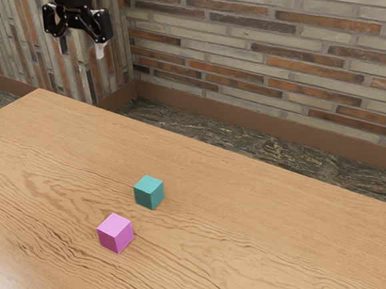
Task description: Pick up the blue block with one arm, and put the blue block on the pink block with one arm
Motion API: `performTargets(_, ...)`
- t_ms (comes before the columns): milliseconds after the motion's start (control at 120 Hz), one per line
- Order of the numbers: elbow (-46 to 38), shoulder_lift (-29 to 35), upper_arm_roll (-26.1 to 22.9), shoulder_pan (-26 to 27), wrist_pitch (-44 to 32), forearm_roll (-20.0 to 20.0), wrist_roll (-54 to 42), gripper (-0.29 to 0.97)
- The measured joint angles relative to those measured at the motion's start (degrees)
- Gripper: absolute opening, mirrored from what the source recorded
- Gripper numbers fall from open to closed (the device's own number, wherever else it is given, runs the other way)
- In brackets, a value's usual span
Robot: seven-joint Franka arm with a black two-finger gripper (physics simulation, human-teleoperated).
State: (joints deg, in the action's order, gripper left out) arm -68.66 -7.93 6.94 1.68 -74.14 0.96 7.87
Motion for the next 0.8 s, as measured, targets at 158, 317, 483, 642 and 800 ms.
performTargets(158,1.1,0.3,0.0,0.0,0.5,-0.2,0.9,0.68)
performTargets(317,13.1,3.6,-9.6,-1.1,2.1,1.6,1.7,0.68)
performTargets(483,13.6,4.5,-11.7,3.2,2.9,2.8,2.3,0.68)
performTargets(642,11.1,3.6,-10.8,0.3,3.1,3.1,2.9,0.68)
performTargets(800,-22.2,18.7,-8.7,-0.8,-3.4,3.1,3.3,0.68)
